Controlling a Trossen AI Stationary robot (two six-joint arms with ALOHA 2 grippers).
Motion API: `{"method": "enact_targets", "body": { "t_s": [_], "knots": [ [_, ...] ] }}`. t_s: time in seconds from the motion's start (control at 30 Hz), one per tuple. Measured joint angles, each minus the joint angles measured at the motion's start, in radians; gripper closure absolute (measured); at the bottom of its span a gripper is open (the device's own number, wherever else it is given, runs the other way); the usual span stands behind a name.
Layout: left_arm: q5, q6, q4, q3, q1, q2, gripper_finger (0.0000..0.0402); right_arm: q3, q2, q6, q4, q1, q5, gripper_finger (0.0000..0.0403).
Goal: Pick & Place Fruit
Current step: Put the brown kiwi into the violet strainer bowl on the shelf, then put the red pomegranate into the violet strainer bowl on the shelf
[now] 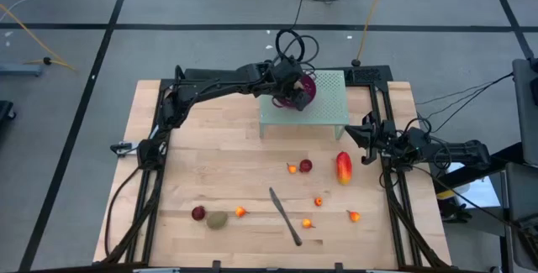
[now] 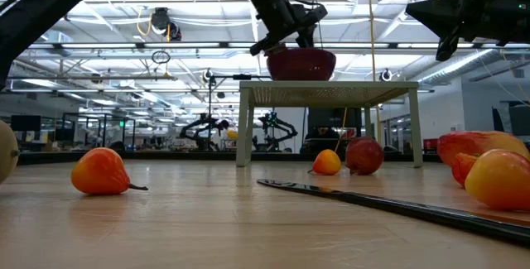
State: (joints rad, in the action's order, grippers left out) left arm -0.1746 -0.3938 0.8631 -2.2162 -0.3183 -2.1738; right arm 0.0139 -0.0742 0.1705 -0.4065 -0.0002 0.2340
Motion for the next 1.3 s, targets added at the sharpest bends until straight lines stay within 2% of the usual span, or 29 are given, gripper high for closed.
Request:
{"method": "enact_targets", "body": {
  "t_s": [0.3,0.6,0.83,1.07,1.3],
  "knots": [
    [0.000,0.001,0.000,0.000,0.000,0.000,0.0112,0.000,0.000,0.000,0.000,0.000,0.000,0.0403],
    [0.002,0.032,-0.008,0.000,-0.007,0.000,0.0103,0.000,0.000,0.000,0.000,0.000,0.000,0.0403],
    [0.051,0.049,-0.078,-0.002,-0.024,0.062,0.0103,0.000,0.000,0.000,0.000,0.000,0.000,0.0403],
    [0.039,0.059,-0.030,-0.002,-0.010,0.124,0.0104,0.000,0.000,0.000,0.000,0.000,0.000,0.0403],
    [0.000,0.058,0.069,-0.002,0.033,0.174,0.0148,0.000,0.000,0.000,-0.001,0.000,0.000,0.0403]
  ]
}}
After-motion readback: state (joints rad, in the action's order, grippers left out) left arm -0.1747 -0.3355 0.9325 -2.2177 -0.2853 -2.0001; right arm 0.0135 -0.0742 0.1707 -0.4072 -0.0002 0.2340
